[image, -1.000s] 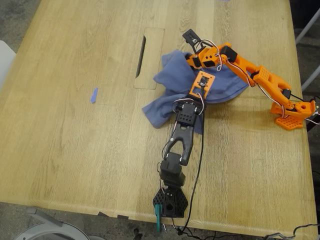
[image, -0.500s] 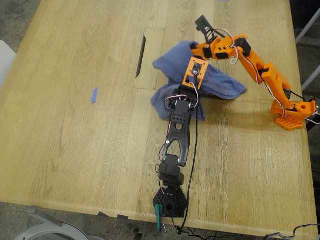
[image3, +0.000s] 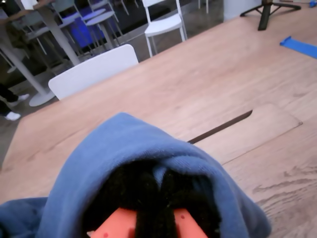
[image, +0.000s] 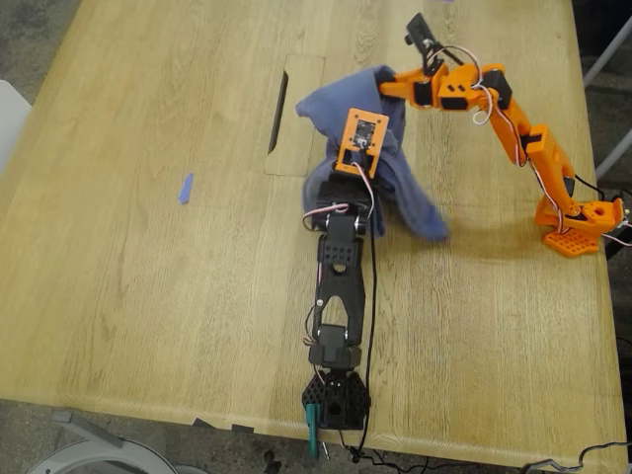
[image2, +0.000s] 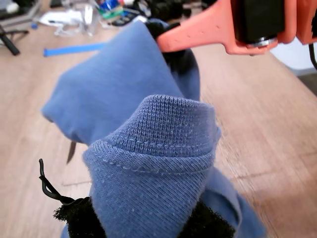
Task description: Fold a T-shirt
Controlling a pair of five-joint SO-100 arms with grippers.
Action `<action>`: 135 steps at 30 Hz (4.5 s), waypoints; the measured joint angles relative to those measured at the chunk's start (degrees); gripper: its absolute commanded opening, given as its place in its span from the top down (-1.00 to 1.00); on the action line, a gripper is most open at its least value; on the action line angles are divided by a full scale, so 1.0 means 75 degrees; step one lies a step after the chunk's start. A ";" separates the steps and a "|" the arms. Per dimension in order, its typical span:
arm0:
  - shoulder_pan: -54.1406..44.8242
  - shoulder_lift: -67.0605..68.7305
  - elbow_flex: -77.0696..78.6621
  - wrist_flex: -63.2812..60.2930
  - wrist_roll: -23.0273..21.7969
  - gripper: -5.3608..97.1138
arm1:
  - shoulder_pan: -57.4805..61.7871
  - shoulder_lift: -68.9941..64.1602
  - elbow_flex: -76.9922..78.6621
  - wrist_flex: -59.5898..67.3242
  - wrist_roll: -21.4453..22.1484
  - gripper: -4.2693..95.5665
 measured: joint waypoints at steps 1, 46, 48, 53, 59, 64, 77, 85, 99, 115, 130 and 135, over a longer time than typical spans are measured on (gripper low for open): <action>0.0000 0.0117 0.0000 0.0000 0.0000 0.90 | -0.0023 0.0059 0.0000 -0.0023 0.0000 0.92; 0.0047 0.2227 -0.0352 -0.1992 -0.0012 0.90 | -0.0328 0.2297 -0.0047 -0.1770 -0.0516 0.92; 0.0105 0.2449 -0.0352 -0.2086 -0.0012 0.90 | -0.0328 0.2438 -0.0047 -0.1840 -0.0562 0.92; 0.0352 0.2766 -0.0352 -0.2625 -0.0012 0.90 | -0.0328 0.2684 -0.0070 -0.2262 -0.0691 0.92; 0.0691 0.2812 -0.0246 -0.3223 -0.0012 0.90 | -0.0434 0.2988 -0.0070 -0.2449 -0.0785 0.92; 0.1277 0.3246 0.0281 -0.3305 -0.0012 0.90 | -0.0691 0.3328 -0.0070 -0.2355 -0.0867 0.92; 0.2789 0.4125 0.1242 -0.3305 -0.0012 0.90 | -0.1512 0.4336 -0.0152 -0.1043 -0.0914 0.92; 0.3727 0.4723 0.2074 -0.3434 0.0059 0.90 | -0.1922 0.4805 -0.0152 -0.0293 -0.0984 0.92; 0.5332 0.5062 0.2730 -0.3410 0.0105 0.90 | -0.2379 0.5684 -0.0164 0.0832 -0.1125 0.91; 0.7066 0.5332 0.3047 -0.2906 0.0105 0.90 | -0.3164 0.6023 -0.0176 0.2637 -0.1008 0.91; 0.7887 0.6504 0.4676 -0.2895 0.0035 0.90 | -0.4031 0.5859 -0.0199 0.3633 -0.0516 0.91; 0.7910 0.6867 0.5215 -0.2895 -0.0012 0.90 | -0.4570 0.5379 -0.0246 0.3633 -0.0469 0.91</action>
